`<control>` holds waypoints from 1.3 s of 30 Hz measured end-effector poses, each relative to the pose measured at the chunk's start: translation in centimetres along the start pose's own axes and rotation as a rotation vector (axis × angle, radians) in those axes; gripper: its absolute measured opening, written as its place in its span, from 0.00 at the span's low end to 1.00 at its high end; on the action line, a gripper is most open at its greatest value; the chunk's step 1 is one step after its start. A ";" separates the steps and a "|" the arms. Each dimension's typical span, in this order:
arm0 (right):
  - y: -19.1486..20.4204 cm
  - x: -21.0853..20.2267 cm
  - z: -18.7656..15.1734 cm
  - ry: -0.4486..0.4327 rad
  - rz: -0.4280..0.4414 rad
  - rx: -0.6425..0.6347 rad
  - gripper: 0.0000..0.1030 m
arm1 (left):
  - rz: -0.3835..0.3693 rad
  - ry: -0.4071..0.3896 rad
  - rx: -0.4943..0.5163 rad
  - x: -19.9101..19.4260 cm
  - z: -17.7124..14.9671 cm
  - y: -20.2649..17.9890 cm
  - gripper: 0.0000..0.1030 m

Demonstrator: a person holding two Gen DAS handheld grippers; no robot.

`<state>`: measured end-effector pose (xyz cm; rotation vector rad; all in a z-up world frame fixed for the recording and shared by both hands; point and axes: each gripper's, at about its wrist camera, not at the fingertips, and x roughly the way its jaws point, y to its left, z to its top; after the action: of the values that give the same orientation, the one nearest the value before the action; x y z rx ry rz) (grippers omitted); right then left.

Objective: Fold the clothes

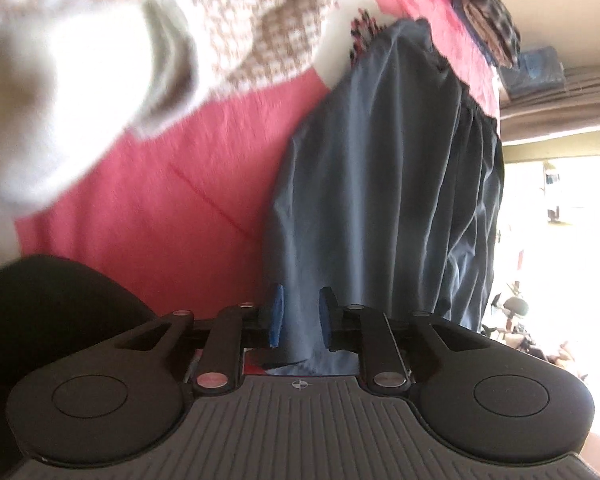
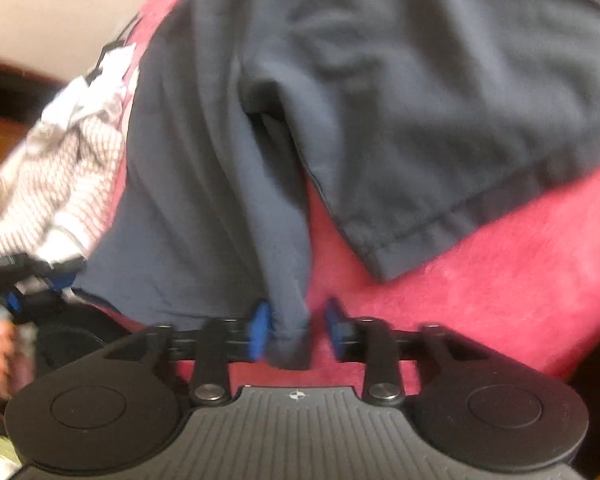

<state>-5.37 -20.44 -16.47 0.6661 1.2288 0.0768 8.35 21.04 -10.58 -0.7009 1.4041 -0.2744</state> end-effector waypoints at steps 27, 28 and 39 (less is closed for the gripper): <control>20.0 9.0 -0.4 -0.051 0.166 -0.815 0.43 | 0.027 -0.179 0.082 -3.8 0.5 -3.3 0.60; 20.6 9.7 -0.1 -0.038 0.166 -0.821 0.43 | 0.016 -0.181 0.077 -3.9 0.5 -3.2 0.60; 22.1 14.9 1.2 0.155 0.147 -0.692 0.46 | -0.020 -0.177 0.051 -3.9 1.0 -2.7 0.61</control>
<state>7.46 2.86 -17.59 0.1430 1.1976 0.6559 9.28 21.41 -5.84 -0.6813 1.2182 -0.2566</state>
